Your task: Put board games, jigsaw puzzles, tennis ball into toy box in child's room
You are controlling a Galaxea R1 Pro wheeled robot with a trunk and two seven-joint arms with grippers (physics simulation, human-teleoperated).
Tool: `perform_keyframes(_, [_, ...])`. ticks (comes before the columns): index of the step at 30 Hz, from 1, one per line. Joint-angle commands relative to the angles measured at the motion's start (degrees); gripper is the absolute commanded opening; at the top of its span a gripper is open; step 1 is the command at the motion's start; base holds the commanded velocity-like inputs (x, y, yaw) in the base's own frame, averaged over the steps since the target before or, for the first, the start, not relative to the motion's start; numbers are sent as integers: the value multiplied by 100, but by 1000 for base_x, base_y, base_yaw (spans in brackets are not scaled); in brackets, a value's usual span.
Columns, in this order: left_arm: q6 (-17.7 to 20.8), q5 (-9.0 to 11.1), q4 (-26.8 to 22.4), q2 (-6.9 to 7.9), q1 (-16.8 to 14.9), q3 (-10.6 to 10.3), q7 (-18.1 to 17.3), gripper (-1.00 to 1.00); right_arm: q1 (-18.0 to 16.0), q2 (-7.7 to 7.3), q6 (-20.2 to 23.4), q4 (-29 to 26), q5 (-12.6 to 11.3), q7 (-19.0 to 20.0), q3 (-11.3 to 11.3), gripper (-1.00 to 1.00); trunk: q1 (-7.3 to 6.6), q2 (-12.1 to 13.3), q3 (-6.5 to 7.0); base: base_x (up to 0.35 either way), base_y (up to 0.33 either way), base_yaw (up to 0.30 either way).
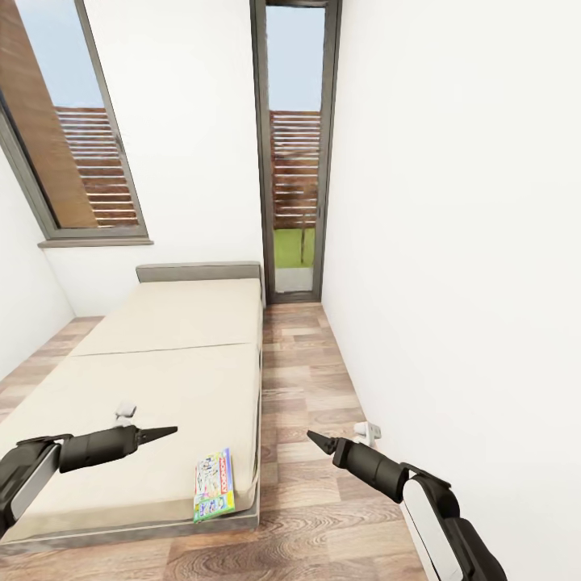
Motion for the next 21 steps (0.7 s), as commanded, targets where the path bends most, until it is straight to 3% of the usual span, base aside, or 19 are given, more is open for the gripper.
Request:
perform_keyframes(1, [55, 54, 47, 7, -6, -18, 17, 100, -5, 3, 37, -3, -30, -2, -7, 100, 26, -53, -31, 0, 0, 0])
perform_keyframes(8, [64, 63, 342, -70, -6, 159, 128, 100, -3, 4, 28, -10, -37, -9, -7, 100, 179, -334, -156, 0, 0, 0])
perform_keyframes(11, [43, 58, 639, -242, -11, 233, 385, 100, -4, 5, 27, -25, -40, -10, -4, 100, 245, -454, -210, 0, 0, 0])
perform_keyframes(13, [15, 58, 1042, -385, -33, 272, 823, 100, -5, 9, 26, -33, -41, -12, 45, 100, 289, -534, -246, 0, 0, 0])
perform_keyframes(21, [-16, 59, 1455, -605, -62, 374, 1577, 100, -5, 11, 7, -36, -35, -68, 241, 100, 465, -855, -390, 0, 0, 0])
